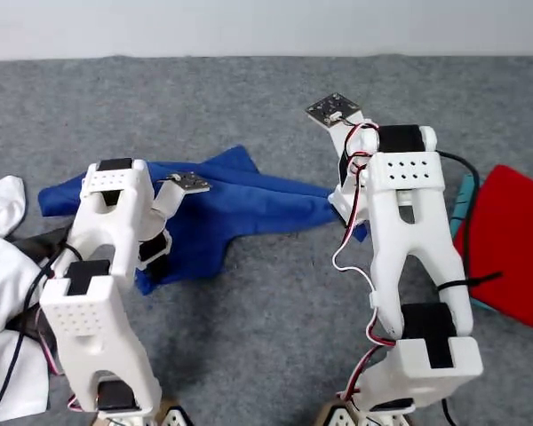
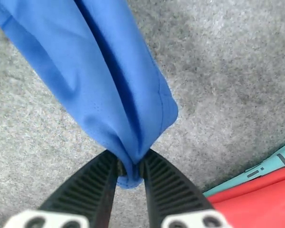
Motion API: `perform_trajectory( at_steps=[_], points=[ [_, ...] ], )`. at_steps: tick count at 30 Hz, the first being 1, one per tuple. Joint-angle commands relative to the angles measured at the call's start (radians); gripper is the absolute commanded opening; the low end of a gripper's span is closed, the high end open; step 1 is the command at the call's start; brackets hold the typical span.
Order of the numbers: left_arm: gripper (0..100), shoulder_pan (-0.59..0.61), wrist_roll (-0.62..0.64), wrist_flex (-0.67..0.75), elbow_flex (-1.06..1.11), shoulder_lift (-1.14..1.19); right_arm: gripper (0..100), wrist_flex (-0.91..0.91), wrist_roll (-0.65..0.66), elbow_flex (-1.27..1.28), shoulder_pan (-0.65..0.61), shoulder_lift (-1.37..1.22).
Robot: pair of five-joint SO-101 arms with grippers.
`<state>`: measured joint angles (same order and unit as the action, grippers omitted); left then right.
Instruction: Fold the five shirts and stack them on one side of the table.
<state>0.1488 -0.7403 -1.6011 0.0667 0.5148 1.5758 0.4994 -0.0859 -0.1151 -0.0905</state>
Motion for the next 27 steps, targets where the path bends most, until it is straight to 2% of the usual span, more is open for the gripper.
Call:
perform_trajectory(
  at_steps=[1,7,11,18,27],
  points=[
    [1,0.012,-0.006,-0.002,-0.012,-0.183,1.0,0.028,-0.009,-0.081,0.016,0.038],
    [1,0.02,-0.006,0.005,-0.018,-0.546,1.0,0.044,-0.003,-0.17,0.016,0.114],
    [1,0.021,-0.003,0.006,-0.117,-0.697,1.0,0.044,-0.003,-0.25,0.015,0.171],
    [1,0.021,0.106,0.009,-0.473,-0.747,1.0,0.035,-0.003,-0.374,0.008,0.303],
    [1,0.023,0.167,0.161,-0.809,-0.756,1.0,-0.062,0.002,-0.546,0.016,0.472]
  ],
)
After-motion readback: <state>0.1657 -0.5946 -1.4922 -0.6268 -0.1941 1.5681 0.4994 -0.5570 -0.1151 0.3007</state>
